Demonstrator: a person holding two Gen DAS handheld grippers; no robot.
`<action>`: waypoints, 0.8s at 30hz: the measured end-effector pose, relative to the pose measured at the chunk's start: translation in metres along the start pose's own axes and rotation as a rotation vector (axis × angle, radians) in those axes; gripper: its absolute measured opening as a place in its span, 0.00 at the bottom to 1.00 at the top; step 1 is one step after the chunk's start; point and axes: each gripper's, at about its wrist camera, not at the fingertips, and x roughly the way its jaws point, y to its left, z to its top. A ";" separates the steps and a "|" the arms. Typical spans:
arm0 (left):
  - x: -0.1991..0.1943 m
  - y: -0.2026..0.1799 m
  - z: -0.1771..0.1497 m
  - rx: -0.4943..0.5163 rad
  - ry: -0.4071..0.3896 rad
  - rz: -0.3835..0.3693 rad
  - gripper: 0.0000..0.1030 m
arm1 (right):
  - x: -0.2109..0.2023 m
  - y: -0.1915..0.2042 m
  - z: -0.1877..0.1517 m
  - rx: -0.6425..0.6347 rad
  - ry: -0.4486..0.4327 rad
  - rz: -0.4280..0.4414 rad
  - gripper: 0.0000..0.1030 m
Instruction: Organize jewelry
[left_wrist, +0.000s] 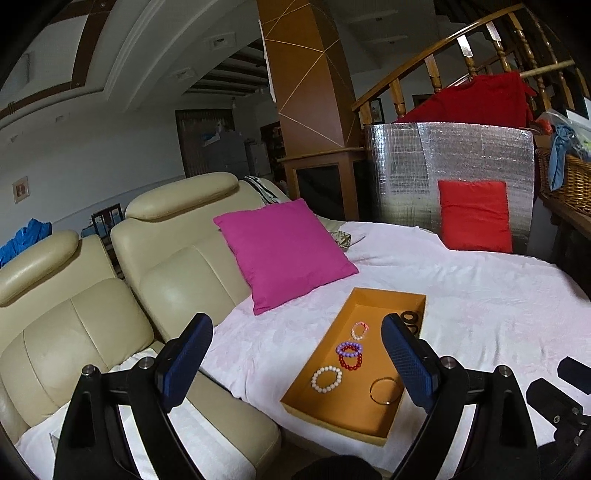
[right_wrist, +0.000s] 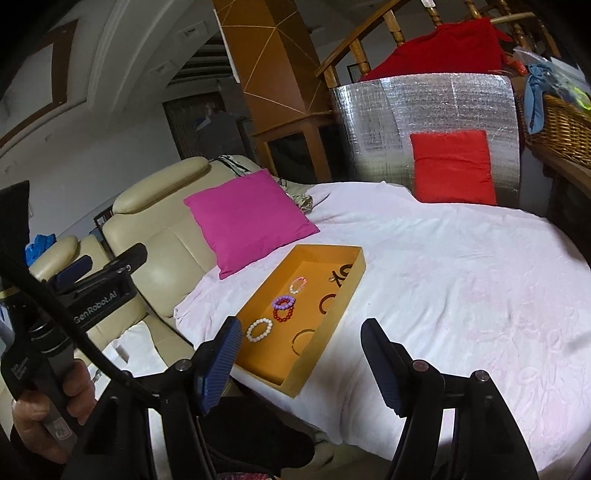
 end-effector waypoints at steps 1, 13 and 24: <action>-0.003 0.002 0.000 -0.003 0.000 0.001 0.90 | -0.003 0.003 -0.001 -0.007 -0.002 0.002 0.69; -0.036 0.011 0.005 -0.011 -0.073 0.034 0.91 | -0.022 0.029 -0.003 -0.050 -0.002 -0.019 0.69; -0.038 0.016 0.007 -0.021 -0.083 0.046 0.93 | -0.023 0.033 -0.004 -0.067 -0.001 -0.034 0.69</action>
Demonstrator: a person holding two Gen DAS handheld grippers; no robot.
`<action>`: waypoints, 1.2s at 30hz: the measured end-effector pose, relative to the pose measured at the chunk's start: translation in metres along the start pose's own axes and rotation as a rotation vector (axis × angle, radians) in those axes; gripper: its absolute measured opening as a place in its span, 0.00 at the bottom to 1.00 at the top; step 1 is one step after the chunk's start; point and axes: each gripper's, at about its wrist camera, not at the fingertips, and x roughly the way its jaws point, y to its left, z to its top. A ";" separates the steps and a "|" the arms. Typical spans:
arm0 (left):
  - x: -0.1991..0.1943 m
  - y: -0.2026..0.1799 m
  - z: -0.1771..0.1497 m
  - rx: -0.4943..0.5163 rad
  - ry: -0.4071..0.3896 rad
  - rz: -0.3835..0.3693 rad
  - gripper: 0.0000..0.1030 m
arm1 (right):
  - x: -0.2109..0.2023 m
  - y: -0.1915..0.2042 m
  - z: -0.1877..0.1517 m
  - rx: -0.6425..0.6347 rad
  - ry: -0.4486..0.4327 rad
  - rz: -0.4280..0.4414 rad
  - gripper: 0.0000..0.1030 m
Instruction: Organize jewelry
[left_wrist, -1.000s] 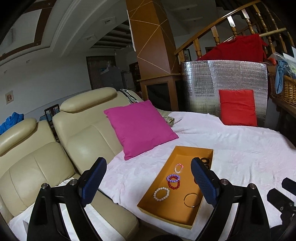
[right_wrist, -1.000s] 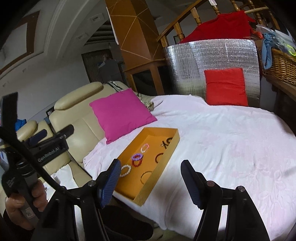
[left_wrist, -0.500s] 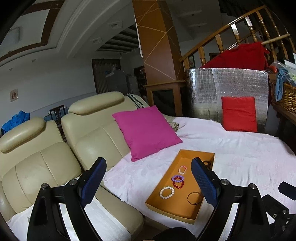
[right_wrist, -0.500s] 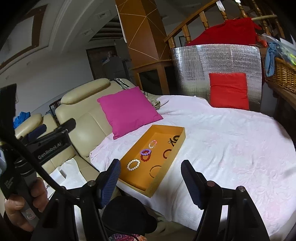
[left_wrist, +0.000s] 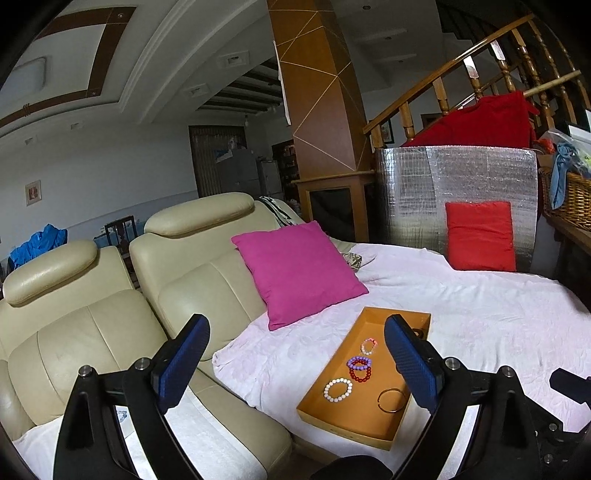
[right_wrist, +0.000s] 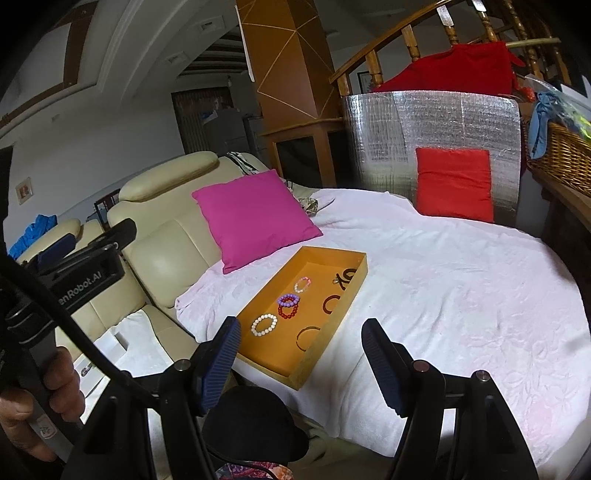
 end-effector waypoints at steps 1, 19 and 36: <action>0.000 0.000 -0.001 0.001 0.000 0.000 0.93 | 0.001 0.000 0.000 0.000 0.001 -0.001 0.69; -0.001 0.004 -0.005 0.001 0.001 -0.011 0.93 | 0.006 0.012 0.004 -0.033 0.004 -0.036 0.71; 0.004 0.013 -0.009 -0.009 0.005 -0.016 0.93 | 0.014 0.023 0.006 -0.053 0.008 -0.056 0.71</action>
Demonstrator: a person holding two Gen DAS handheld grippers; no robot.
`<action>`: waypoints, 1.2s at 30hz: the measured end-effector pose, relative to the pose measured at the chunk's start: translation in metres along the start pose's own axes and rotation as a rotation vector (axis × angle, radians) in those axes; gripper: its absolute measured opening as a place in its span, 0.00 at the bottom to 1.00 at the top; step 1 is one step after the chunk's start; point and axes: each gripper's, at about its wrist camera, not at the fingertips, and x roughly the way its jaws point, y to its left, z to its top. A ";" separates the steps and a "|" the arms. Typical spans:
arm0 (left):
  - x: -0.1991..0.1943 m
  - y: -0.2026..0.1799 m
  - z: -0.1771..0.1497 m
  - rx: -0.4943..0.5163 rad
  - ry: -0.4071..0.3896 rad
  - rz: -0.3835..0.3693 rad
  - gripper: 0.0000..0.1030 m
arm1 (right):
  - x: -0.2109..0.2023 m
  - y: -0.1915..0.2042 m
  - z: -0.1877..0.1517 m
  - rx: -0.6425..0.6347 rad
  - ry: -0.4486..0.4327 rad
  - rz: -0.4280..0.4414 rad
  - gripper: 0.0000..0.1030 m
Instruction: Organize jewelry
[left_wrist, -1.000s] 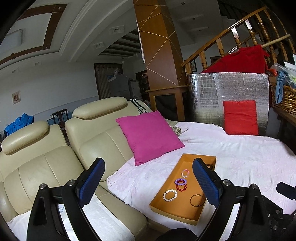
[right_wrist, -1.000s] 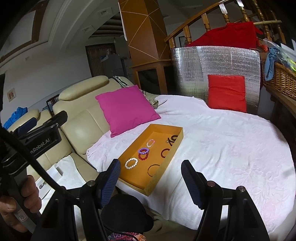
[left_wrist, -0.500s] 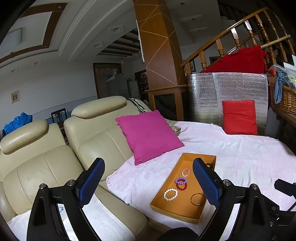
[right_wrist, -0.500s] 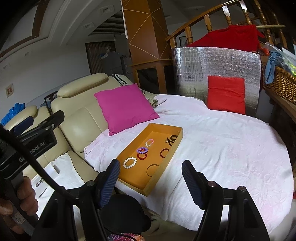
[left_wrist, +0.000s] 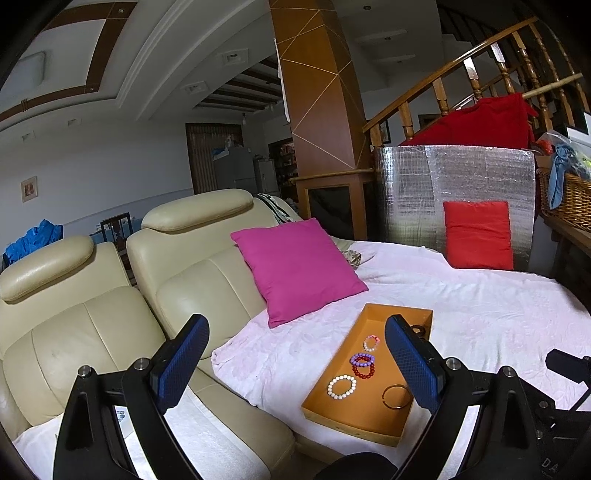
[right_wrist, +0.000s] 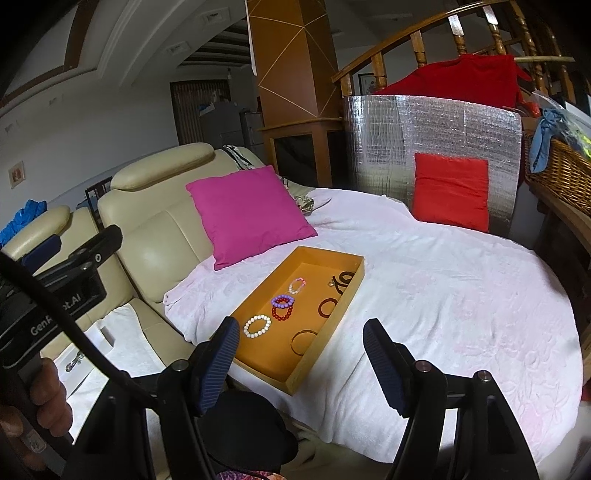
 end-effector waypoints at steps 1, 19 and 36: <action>0.000 0.000 -0.001 -0.002 0.002 0.000 0.93 | 0.001 0.001 0.000 -0.003 0.000 -0.001 0.71; 0.022 0.018 -0.008 -0.024 0.049 0.003 0.93 | 0.021 0.017 0.005 -0.035 0.035 -0.003 0.71; 0.020 0.026 -0.008 -0.045 0.046 0.011 0.93 | 0.014 0.026 0.004 -0.055 0.024 -0.004 0.71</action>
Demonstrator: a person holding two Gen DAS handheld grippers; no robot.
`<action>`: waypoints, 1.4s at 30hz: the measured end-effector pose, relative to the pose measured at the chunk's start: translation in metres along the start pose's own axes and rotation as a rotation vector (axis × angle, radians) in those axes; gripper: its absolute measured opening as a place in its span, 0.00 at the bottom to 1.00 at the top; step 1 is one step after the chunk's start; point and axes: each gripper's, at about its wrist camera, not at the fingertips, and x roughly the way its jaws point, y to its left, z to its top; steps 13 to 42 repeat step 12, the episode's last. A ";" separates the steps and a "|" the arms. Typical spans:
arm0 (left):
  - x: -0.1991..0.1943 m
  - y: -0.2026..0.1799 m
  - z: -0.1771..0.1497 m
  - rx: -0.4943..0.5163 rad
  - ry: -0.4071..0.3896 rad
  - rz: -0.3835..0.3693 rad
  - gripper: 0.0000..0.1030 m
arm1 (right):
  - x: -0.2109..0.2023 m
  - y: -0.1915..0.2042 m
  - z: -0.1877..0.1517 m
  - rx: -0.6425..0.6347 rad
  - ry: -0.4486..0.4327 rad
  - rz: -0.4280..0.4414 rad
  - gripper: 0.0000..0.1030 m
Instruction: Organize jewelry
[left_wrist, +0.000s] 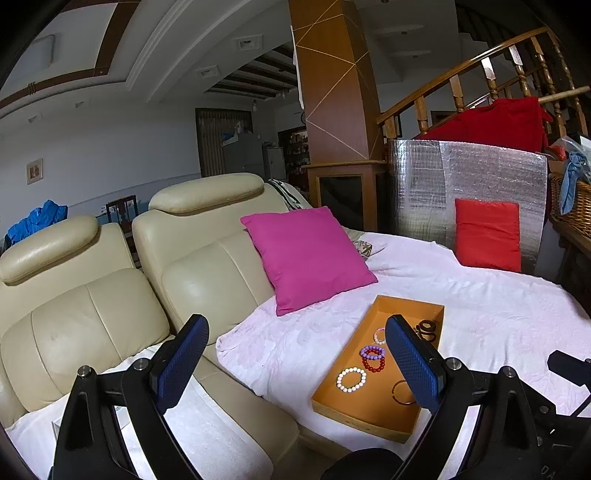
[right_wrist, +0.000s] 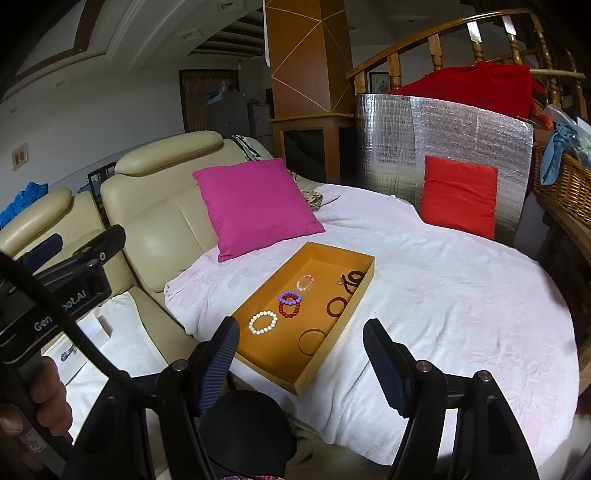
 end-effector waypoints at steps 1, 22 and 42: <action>0.000 0.000 0.000 0.001 0.000 0.002 0.93 | 0.000 0.000 0.000 0.000 0.000 0.001 0.71; 0.017 -0.017 0.000 0.012 0.002 0.003 0.93 | 0.014 -0.012 0.002 0.019 -0.005 0.014 0.71; 0.017 -0.017 0.000 0.012 0.002 0.003 0.93 | 0.014 -0.012 0.002 0.019 -0.005 0.014 0.71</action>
